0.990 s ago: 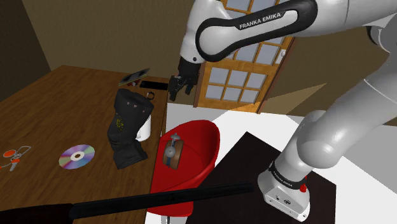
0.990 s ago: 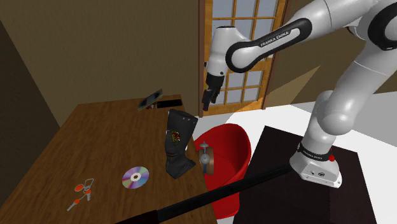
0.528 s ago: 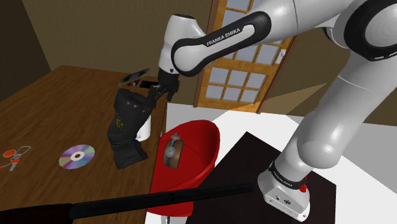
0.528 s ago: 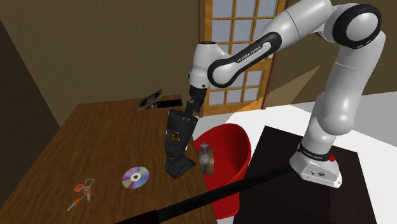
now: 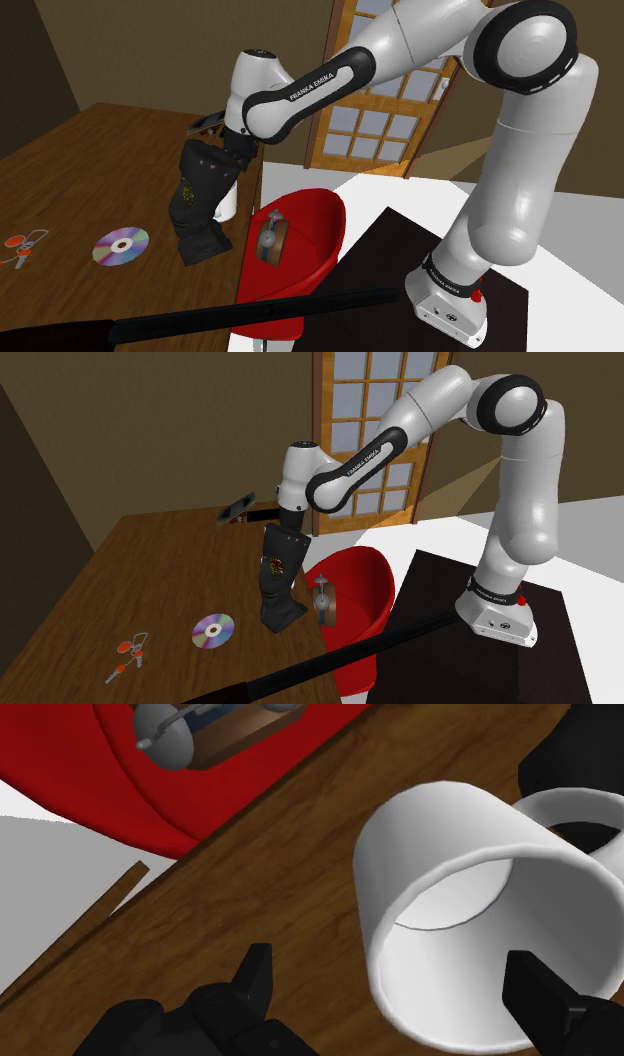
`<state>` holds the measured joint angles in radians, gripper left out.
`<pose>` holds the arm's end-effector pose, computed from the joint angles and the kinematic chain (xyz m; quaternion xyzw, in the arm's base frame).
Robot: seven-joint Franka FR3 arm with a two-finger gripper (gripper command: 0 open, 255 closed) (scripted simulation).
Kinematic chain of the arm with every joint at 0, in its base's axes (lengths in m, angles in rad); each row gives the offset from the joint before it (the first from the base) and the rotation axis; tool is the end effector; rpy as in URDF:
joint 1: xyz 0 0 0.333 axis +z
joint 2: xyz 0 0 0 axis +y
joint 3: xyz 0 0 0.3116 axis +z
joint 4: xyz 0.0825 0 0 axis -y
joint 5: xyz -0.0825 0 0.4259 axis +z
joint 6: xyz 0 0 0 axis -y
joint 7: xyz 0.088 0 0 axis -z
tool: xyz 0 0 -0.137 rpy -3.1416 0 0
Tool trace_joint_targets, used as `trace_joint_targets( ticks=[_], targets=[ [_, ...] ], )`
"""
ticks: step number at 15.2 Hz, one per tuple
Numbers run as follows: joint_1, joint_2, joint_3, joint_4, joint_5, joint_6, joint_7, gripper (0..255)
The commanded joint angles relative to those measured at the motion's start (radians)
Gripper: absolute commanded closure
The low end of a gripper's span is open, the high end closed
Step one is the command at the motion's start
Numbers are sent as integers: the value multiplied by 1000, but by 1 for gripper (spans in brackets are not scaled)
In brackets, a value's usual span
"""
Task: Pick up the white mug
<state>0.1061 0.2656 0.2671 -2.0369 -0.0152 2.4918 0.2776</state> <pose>0.6024 0.2337 0.2768 -0.9936 -0.0452 -0.0848 0.0591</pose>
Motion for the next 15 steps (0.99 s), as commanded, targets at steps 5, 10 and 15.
trace_joint_targets(
  ticks=[5, 10, 15],
  targets=[
    [9, 63, -10, -10, -23, 73, 11, 0],
    [9, 63, -10, -10, -22, 72, 11, 255],
    [9, 63, -10, -10, -22, 73, 11, 255]
  ],
)
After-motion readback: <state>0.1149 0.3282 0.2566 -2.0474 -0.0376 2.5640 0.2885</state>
